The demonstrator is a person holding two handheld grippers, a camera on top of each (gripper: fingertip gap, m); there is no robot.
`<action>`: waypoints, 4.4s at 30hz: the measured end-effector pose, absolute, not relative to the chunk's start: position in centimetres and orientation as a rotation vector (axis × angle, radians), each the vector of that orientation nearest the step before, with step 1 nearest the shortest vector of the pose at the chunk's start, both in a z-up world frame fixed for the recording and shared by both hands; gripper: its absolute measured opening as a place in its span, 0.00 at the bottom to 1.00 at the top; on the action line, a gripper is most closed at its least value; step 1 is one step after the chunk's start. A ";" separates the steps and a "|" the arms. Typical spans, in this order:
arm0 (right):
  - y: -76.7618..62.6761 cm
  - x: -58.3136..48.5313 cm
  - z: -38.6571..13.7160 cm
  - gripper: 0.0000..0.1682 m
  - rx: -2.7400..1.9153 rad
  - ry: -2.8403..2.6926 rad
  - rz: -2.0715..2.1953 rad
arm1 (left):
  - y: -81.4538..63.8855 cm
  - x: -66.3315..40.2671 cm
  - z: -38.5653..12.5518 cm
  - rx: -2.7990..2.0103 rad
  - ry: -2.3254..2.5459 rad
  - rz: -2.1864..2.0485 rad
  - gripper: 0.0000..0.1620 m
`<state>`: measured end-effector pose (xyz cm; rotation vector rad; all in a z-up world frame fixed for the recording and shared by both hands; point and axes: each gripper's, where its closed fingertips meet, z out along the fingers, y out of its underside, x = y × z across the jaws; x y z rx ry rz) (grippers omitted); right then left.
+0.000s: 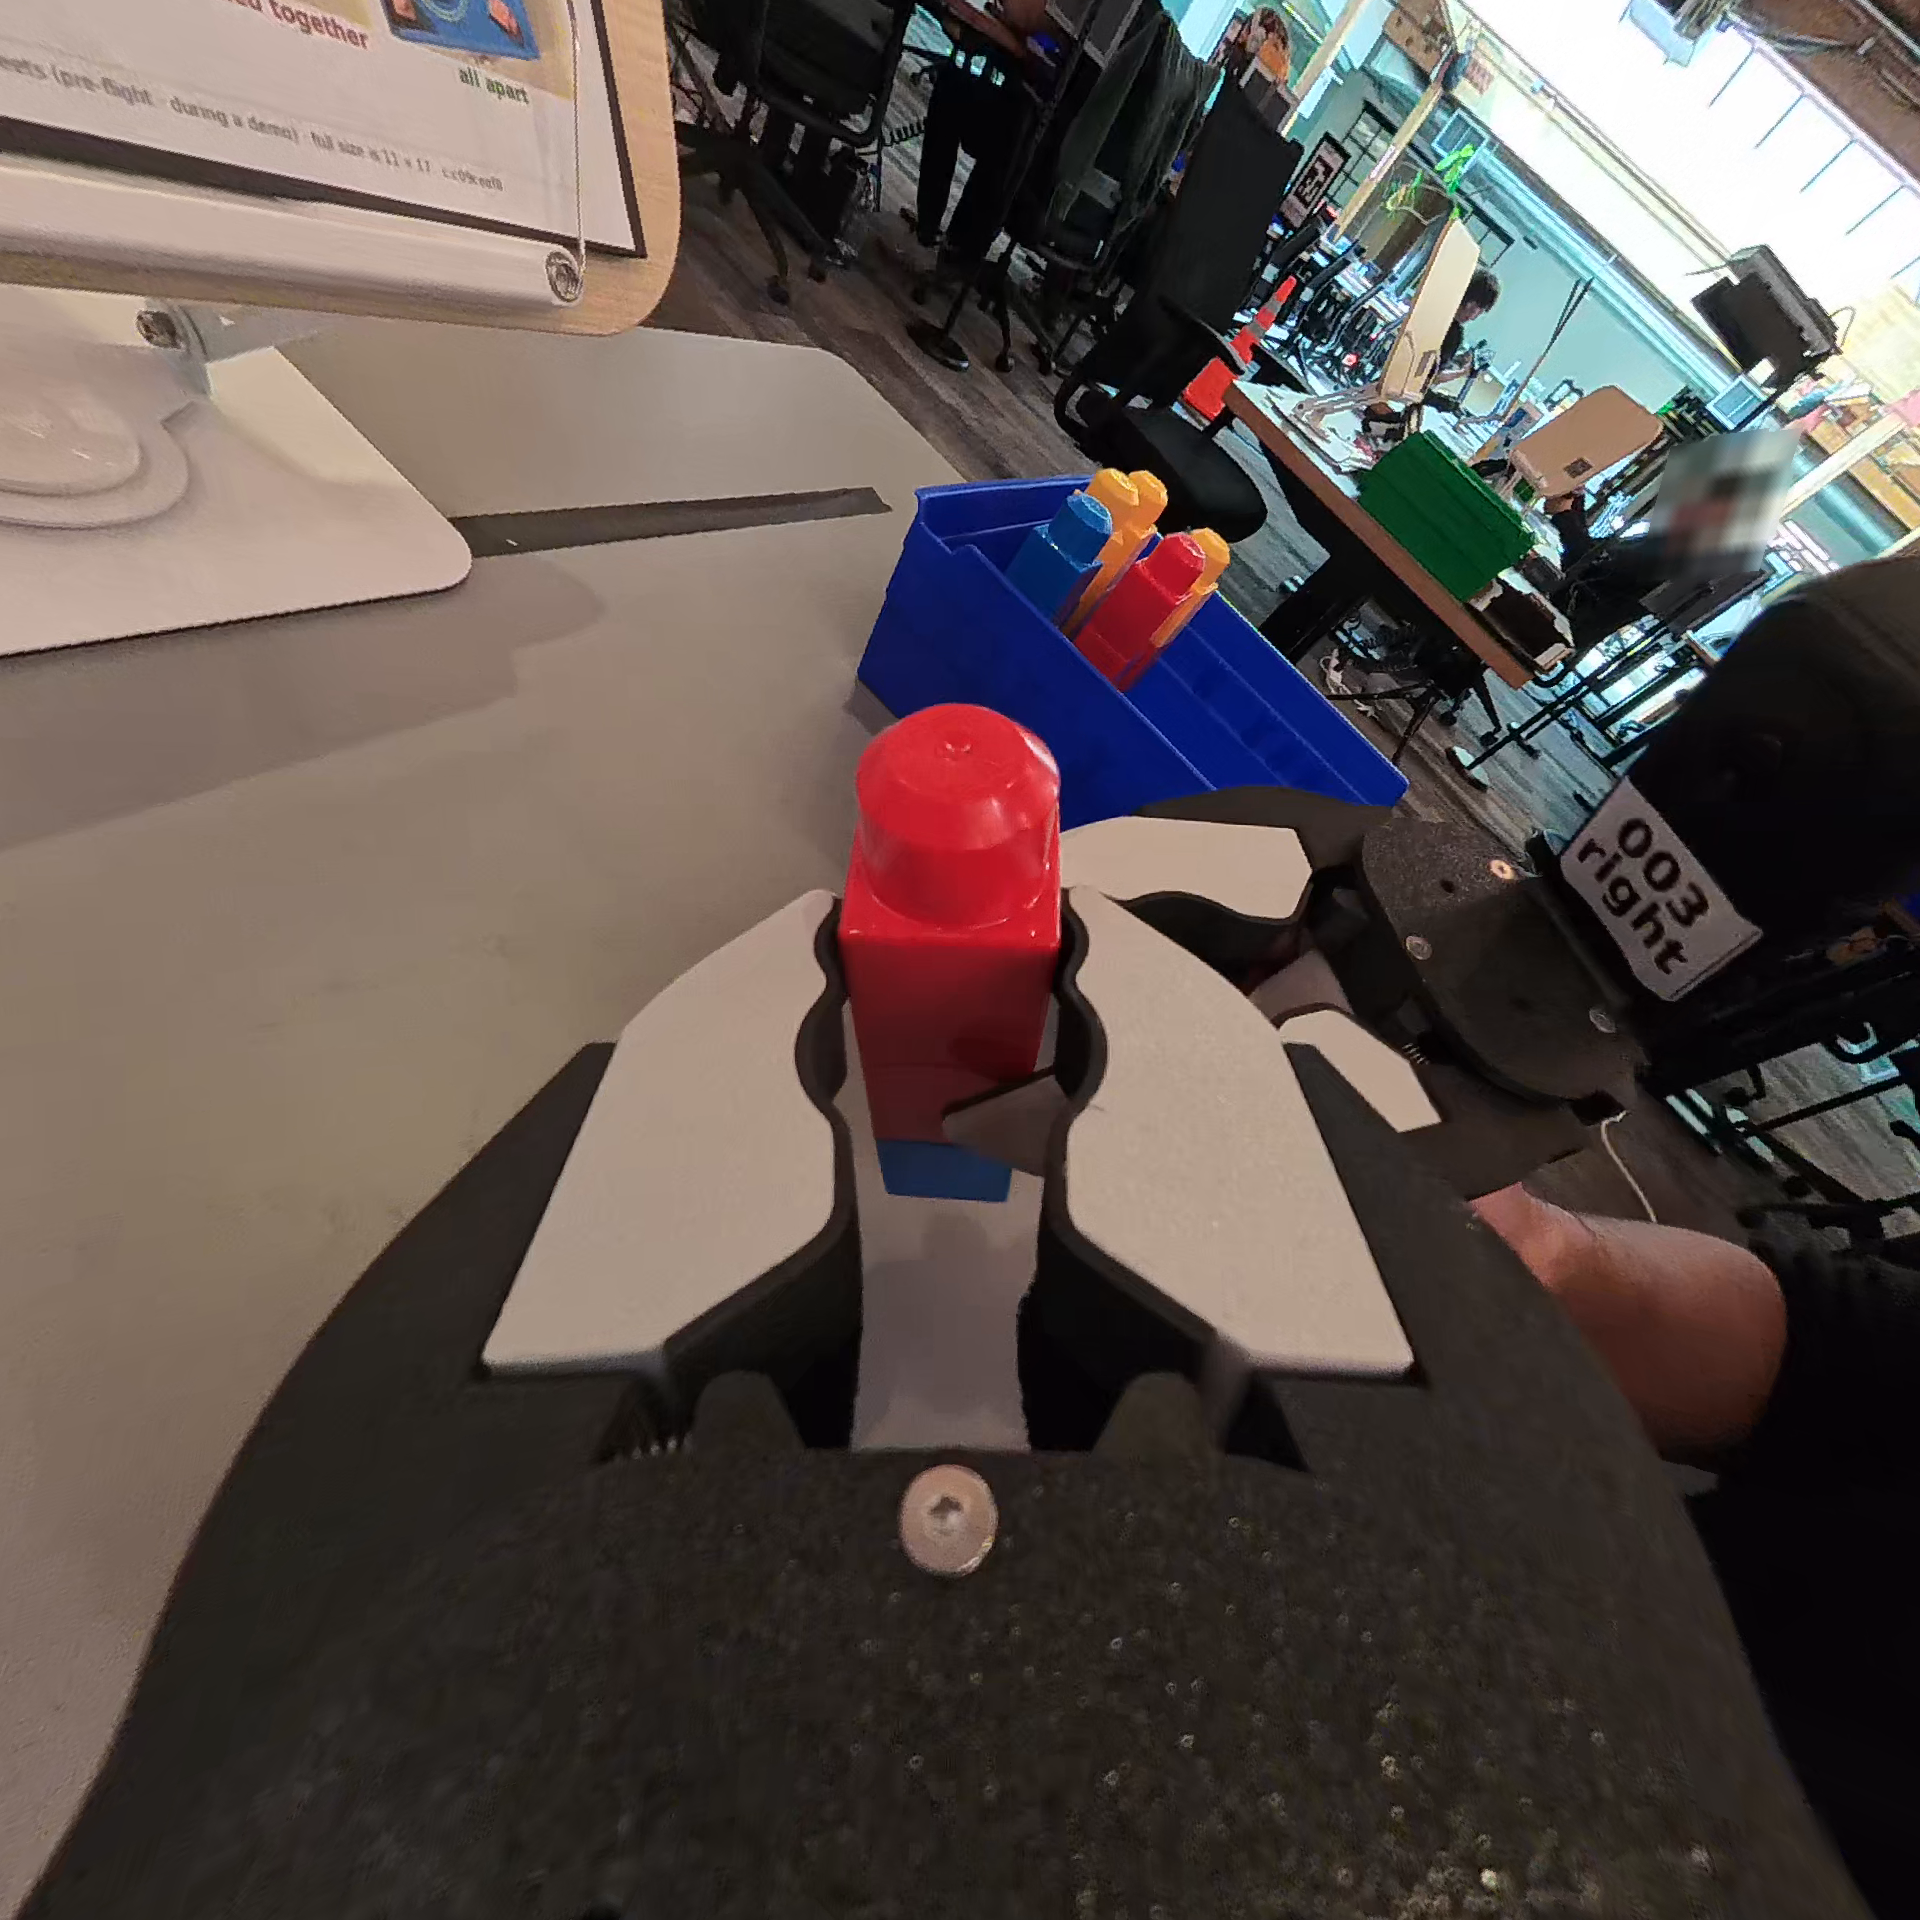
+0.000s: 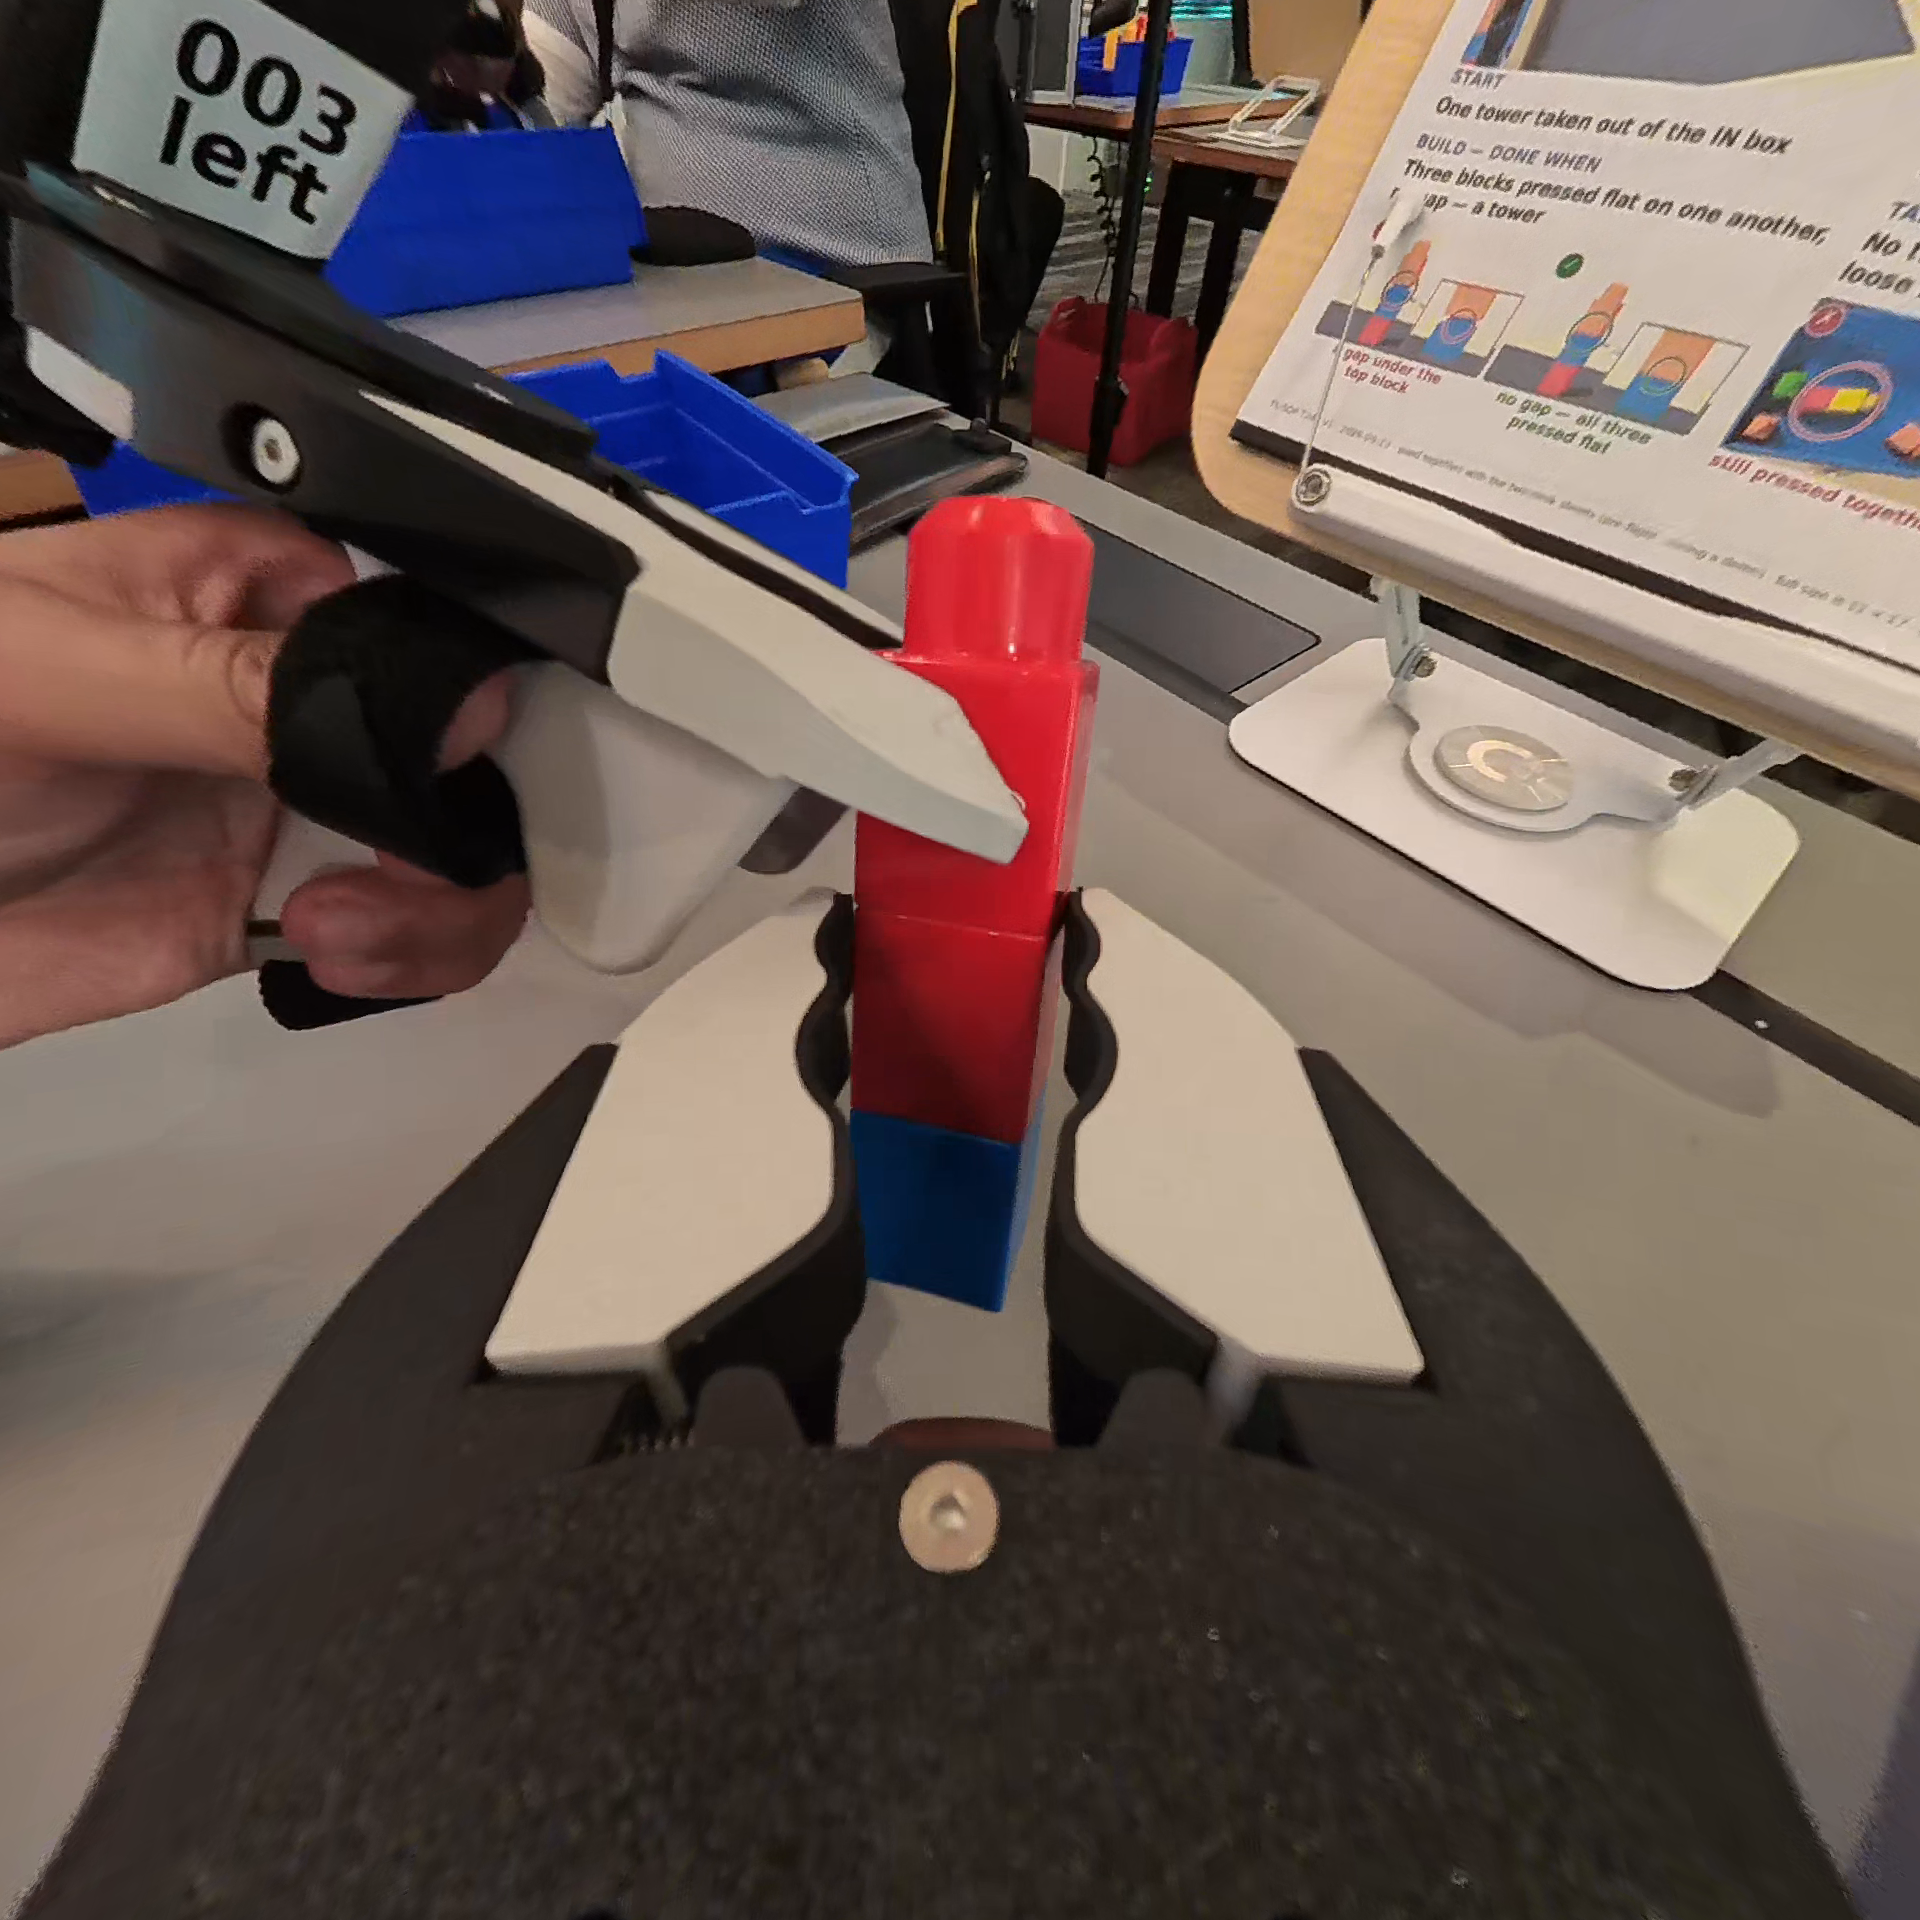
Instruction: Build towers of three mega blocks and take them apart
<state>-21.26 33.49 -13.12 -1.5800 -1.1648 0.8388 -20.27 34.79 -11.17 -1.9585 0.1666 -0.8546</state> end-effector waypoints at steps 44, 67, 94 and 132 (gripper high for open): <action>53.2 2.7 -19.3 0.22 -1.911 -0.618 0.475 | 22.5 -20.4 -17.3 -1.850 0.247 -0.734 0.32; 47.9 1.0 -12.1 0.21 -1.545 -1.090 0.740 | 22.4 -19.8 -17.4 -1.848 0.238 -0.810 0.31; 48.2 3.6 -17.9 0.21 -1.802 -1.422 0.601 | 22.0 -18.5 -17.3 -1.859 0.289 -0.824 0.31; 43.0 7.4 -11.7 0.27 -1.687 -0.628 0.640 | 20.7 -28.9 -11.4 -1.681 0.127 -0.134 0.38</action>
